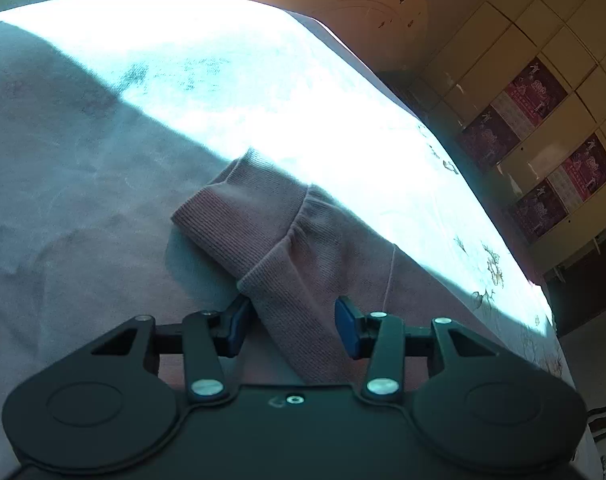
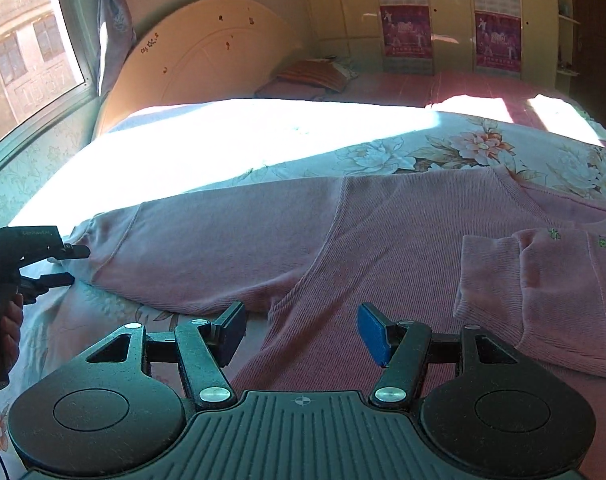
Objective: Fold small clothes
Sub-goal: 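Grasp the other sleeve cuff with the left tool, then fold the held sleeve with the left tool across the sweatshirt body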
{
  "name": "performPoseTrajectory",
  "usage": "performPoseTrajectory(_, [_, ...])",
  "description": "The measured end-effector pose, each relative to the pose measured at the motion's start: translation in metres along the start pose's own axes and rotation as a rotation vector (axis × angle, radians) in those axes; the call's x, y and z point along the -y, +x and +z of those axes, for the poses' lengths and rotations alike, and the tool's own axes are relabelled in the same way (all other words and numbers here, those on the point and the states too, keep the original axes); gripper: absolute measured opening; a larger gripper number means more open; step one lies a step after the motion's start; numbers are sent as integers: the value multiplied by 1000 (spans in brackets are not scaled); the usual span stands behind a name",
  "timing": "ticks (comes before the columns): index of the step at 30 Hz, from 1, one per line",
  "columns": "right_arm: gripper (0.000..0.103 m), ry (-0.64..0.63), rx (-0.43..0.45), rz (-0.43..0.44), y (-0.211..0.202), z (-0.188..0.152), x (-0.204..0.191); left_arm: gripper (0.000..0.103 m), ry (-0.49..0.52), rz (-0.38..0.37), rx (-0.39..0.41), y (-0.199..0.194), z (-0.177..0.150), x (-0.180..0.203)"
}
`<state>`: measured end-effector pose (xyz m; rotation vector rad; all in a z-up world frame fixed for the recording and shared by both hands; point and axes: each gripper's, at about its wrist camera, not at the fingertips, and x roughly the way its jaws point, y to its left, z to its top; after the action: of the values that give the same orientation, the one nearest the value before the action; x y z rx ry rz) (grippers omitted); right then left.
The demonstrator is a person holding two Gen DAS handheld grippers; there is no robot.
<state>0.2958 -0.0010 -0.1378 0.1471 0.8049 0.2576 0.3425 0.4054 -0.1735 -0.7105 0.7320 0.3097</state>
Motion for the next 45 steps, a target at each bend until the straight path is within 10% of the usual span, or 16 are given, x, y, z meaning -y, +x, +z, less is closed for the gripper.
performPoseTrajectory(5, [61, 5, -11, -23, 8, 0, 4, 7, -55, -3, 1, 12, 7, -4])
performPoseTrajectory(20, [61, 21, -59, -35, 32, -4, 20, 5, 282, -280, 101, -72, -4, 133])
performPoseTrajectory(31, [61, 172, 74, -165, -81, -11, 120, 5, 615, -584, -113, -66, -163, 302])
performPoseTrajectory(37, [61, 270, 75, -269, -129, -39, 194, 5, 827, -589, -253, -34, -273, 350])
performPoseTrajectory(40, [61, 304, 76, -270, -145, -49, 214, 19, 910, -514, -336, -21, -302, 350])
performPoseTrajectory(45, [61, 309, 73, -198, -152, -53, 217, 71, 915, -485, -272, -47, -289, 335])
